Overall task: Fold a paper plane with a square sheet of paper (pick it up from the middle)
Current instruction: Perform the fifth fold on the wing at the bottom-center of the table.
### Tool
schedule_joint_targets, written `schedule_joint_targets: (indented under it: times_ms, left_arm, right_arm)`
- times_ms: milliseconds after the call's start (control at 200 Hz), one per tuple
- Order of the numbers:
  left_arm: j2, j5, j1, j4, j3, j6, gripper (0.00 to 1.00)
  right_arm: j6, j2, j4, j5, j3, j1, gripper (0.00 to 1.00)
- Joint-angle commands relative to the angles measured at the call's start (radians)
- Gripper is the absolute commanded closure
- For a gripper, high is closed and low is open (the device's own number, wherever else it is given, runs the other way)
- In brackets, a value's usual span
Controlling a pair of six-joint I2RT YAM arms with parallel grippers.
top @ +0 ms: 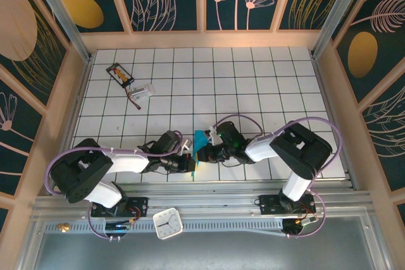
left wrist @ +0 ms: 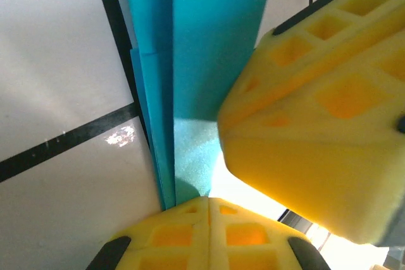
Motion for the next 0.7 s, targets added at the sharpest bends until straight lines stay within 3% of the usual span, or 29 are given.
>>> schedule_joint_targets:
  times_ms: [0,696]
  left_arm:
    - [0.057,-0.051,-0.003,-0.175,-0.046,0.004,1.0]
    - [0.102,-0.061,-0.003,-0.23,-0.054,0.059,1.0]
  right_arm:
    - [0.014,0.035,0.032,0.029,-0.012,0.001,0.87]
    - [-0.052,0.097,-0.098,0.08,0.061,-0.142,0.89]
